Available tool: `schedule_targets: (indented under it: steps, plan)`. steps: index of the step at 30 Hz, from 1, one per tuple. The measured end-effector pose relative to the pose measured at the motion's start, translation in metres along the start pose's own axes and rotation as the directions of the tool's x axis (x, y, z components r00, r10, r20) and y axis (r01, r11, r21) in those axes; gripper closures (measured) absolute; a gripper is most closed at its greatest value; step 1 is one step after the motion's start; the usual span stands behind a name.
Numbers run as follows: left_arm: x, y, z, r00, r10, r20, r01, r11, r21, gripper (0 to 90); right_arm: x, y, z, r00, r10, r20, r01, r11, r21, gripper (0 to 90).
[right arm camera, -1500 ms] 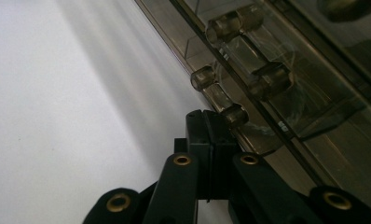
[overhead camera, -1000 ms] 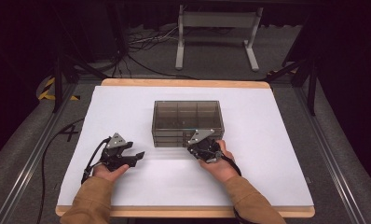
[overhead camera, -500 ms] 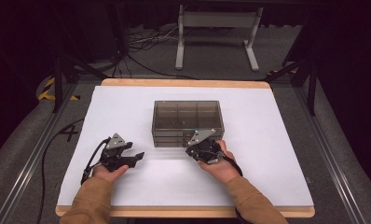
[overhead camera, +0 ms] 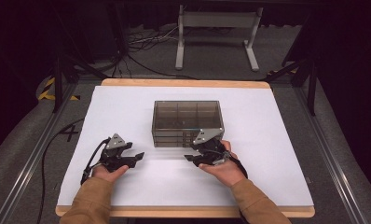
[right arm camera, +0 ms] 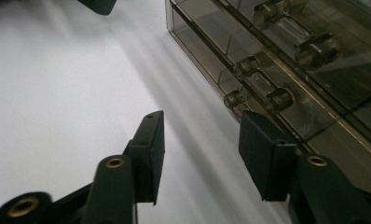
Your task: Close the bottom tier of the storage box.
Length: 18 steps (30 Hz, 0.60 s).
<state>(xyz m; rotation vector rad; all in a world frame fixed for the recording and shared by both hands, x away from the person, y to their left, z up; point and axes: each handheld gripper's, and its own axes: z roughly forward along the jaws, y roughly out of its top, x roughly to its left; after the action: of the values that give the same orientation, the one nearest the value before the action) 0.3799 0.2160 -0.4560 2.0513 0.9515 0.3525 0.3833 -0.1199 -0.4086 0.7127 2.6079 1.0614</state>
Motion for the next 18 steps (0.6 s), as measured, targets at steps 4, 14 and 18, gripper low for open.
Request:
schedule_targets:
  steps: [4,14,18]
  plan:
    - [-0.001,-0.001,0.000,1.0000,-0.001,-0.003,0.001,1.0000,-0.001,33.6,0.001,-0.001,-0.005,1.0000,-0.005,0.008,0.005,1.000,-0.001,44.8]
    - [-0.001,0.000,0.000,1.0000,-0.003,-0.004,0.003,1.0000,0.000,33.5,-0.002,-0.009,-0.023,0.9995,0.005,0.032,-0.004,1.000,-0.020,34.8]
    - [-0.001,0.000,0.000,1.0000,-0.003,-0.003,0.003,1.0000,0.000,33.6,-0.006,-0.014,-0.032,0.9980,0.025,0.059,-0.023,0.999,-0.036,31.0]
